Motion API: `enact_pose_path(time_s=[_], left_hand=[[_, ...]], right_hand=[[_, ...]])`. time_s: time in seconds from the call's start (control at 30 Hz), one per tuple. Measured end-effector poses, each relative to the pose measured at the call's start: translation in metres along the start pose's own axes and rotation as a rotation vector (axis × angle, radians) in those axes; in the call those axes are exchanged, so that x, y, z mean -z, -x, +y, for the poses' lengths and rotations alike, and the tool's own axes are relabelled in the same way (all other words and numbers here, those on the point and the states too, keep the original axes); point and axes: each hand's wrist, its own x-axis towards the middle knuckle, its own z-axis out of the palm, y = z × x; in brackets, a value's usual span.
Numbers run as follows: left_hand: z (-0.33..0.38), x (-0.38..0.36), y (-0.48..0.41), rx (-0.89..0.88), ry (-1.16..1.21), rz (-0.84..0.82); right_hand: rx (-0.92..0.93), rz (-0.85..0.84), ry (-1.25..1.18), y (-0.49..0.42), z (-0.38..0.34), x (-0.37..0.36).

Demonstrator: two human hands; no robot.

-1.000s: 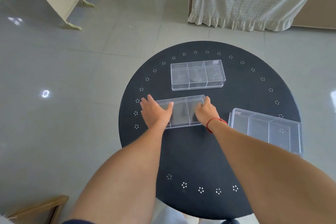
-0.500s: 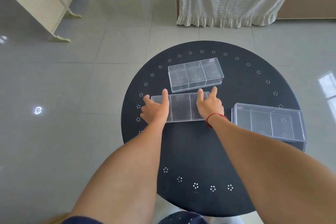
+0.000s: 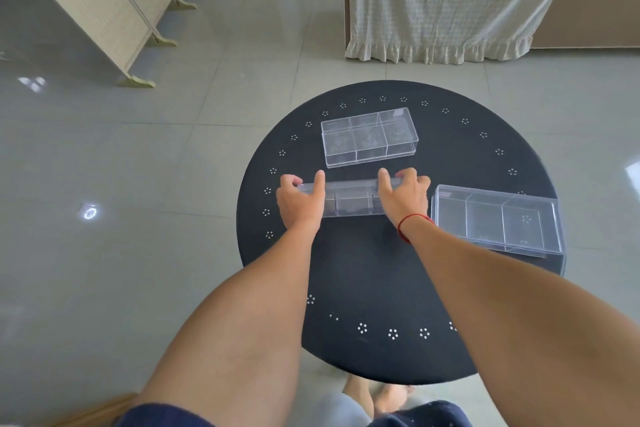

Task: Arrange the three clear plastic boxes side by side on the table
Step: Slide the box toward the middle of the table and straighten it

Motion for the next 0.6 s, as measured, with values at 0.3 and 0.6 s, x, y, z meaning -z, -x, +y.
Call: enact_pose_path(time_s=[0.3, 0.6], left_hand=[[-0.021, 0.006, 0.031, 0.018, -0.27, -0.191], [-0.042, 0.009, 0.039, -0.122, -0.526, -0.286]], right_hand=[[-0.088, -0.099, 0.063, 0.022, 0.017, 0.008], [0.046, -0.172, 0.332, 0.036, 0.037, -0.005]])
